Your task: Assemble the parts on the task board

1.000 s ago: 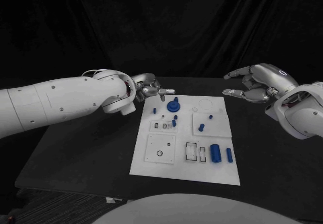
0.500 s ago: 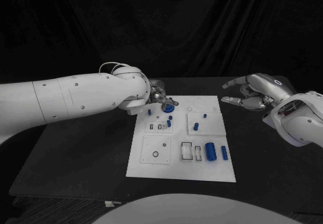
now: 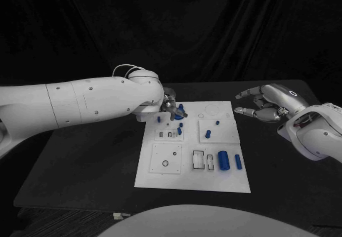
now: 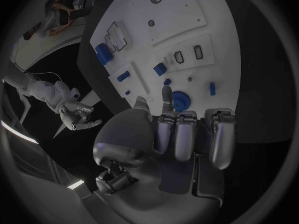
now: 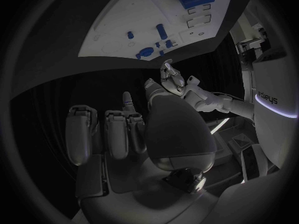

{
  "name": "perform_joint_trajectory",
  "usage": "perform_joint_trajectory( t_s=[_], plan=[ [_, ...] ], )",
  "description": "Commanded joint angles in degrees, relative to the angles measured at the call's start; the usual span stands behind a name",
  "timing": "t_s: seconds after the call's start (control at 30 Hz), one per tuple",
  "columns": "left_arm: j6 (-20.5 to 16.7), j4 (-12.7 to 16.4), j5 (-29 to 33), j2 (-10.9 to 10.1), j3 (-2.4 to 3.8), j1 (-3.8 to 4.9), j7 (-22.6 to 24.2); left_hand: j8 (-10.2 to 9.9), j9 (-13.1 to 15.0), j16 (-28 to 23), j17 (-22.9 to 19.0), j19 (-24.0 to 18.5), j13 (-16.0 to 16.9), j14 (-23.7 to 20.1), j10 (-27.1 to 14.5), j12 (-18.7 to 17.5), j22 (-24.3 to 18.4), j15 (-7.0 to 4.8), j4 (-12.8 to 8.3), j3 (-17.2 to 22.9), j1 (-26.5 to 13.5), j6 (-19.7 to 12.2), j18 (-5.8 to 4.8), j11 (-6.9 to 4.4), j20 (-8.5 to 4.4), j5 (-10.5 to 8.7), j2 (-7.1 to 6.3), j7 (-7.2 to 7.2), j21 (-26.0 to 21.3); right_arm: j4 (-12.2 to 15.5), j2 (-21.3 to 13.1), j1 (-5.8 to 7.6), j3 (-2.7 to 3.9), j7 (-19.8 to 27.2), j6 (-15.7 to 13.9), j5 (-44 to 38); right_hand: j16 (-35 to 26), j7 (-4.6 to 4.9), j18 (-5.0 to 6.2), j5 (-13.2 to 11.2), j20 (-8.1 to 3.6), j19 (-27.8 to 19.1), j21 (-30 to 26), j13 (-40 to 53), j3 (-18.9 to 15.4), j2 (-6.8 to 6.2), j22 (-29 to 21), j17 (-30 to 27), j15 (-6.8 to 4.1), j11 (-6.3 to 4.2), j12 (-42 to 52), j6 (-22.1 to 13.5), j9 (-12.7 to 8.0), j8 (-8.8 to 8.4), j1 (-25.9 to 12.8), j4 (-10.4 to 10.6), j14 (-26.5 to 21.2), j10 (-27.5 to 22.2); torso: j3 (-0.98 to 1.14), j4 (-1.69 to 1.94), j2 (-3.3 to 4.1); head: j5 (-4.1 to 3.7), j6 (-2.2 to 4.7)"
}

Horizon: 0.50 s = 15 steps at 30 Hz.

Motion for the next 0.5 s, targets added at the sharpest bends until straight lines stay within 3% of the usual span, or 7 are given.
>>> perform_joint_trajectory(
  t_s=[0.03,0.3,0.33,0.5],
  plan=[
    [1.45,-0.12,-0.27,-0.09,0.04,-0.37,-0.6,0.29,1.0,0.15,15.07,0.64,15.06,6.07,5.97,0.2,9.33,-0.53,-0.21,0.78,0.68,0.5,-0.49,-0.51,-0.45,0.43,0.1,-0.34,0.06,-0.14,0.02,-0.28,0.06,0.03,-1.37,-0.03,-0.33,0.14,0.69,0.4,-0.15,3.14,-0.24,14.99,-0.18,0.51,12.96,11.7,-0.1,0.04,0.15,0.81,-0.05,0.39,-0.03,-0.08,5.21,5.86,0.14,-0.14,-0.29,0.51,-0.01],
    [1.02,0.08,-0.27,-0.58,0.03,-1.55,0.21,0.3,1.44,0.15,15.07,0.73,15.06,6.07,5.97,0.2,9.41,-0.61,-0.09,0.82,0.38,0.59,-0.52,-0.57,-0.53,0.33,0.08,-0.4,0.08,-0.32,-0.31,-0.54,0.06,0.27,-1.67,-0.03,-0.32,0.33,0.67,0.74,-0.09,3.18,-0.15,14.99,-0.38,0.76,12.99,11.69,-0.02,0.16,0.15,1.85,-0.03,0.72,-0.39,0.13,5.22,5.86,0.21,-0.06,-0.56,1.13,-0.01],
    [1.09,0.05,-0.27,-0.55,0.03,-1.72,0.32,0.3,1.54,0.15,15.07,0.74,15.06,6.07,5.97,0.2,9.41,-0.63,-0.07,0.87,0.34,0.62,-0.52,-0.59,-0.54,0.35,0.12,-0.42,0.07,-0.4,-0.29,-0.58,0.06,0.29,-1.65,-0.03,-0.35,0.48,0.67,0.94,-0.03,3.18,-0.16,14.99,-0.44,0.86,12.98,11.65,0.06,0.27,0.15,2.54,0.0,0.94,-0.42,0.12,5.21,5.86,0.14,-0.03,-0.64,1.16,-0.01],
    [1.44,-0.1,-0.27,-0.4,0.03,-2.55,0.75,0.3,2.14,0.15,15.07,0.69,15.06,6.07,5.97,0.2,9.35,-0.74,-0.27,1.24,0.46,0.8,-0.49,-0.72,-0.65,0.76,0.21,-0.55,0.02,-0.71,-0.19,-0.83,0.06,0.43,-1.7,-0.03,-0.4,0.54,0.69,1.14,0.03,3.16,-0.22,14.99,-0.48,0.96,12.96,11.55,0.14,0.35,0.15,3.33,0.04,1.17,-0.41,0.07,5.19,5.86,0.37,-0.09,-0.66,1.1,-0.01]
  ],
)
